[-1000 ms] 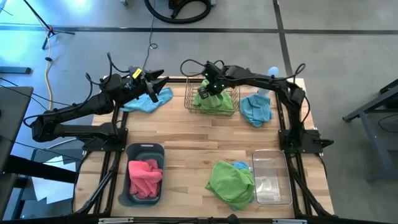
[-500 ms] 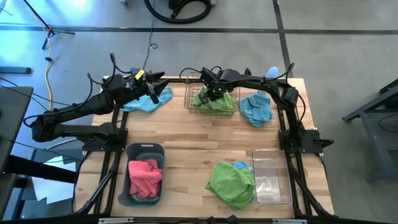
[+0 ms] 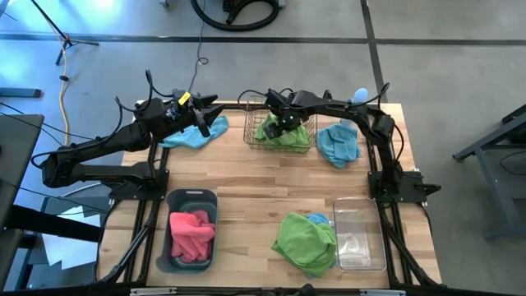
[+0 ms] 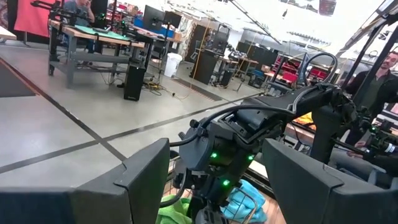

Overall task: Sort microfiber towel by color & place in baskets
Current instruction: Put the green towel into the wire basket

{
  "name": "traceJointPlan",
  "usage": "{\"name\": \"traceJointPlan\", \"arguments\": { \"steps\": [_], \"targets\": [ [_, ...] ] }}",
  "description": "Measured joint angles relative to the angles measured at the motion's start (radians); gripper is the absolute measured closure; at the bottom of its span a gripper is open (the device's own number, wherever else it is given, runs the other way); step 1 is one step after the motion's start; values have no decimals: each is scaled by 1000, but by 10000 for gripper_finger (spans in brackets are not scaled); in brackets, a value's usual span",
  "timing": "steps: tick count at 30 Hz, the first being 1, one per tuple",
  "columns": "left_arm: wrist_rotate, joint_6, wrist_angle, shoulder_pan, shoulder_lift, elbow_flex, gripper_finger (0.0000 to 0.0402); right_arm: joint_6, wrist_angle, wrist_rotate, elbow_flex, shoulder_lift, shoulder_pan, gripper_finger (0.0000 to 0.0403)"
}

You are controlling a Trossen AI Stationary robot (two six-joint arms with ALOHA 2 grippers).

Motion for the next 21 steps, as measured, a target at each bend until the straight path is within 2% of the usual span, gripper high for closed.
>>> {"name": "traceJointPlan", "arguments": {
  "steps": [6, 18, 21],
  "targets": [
    [0, 0, 0, 0, 0, 0, 156, -46, -15, 0, 0, -23, 0, 151],
    [0, -1, 0, 0, 0, 0, 156, -117, -24, -1, 0, -182, -20, 150],
    [0, -19, 0, 0, 0, 0, 156, -164, -39, -35, 0, -229, -19, 150]
  ]
}}
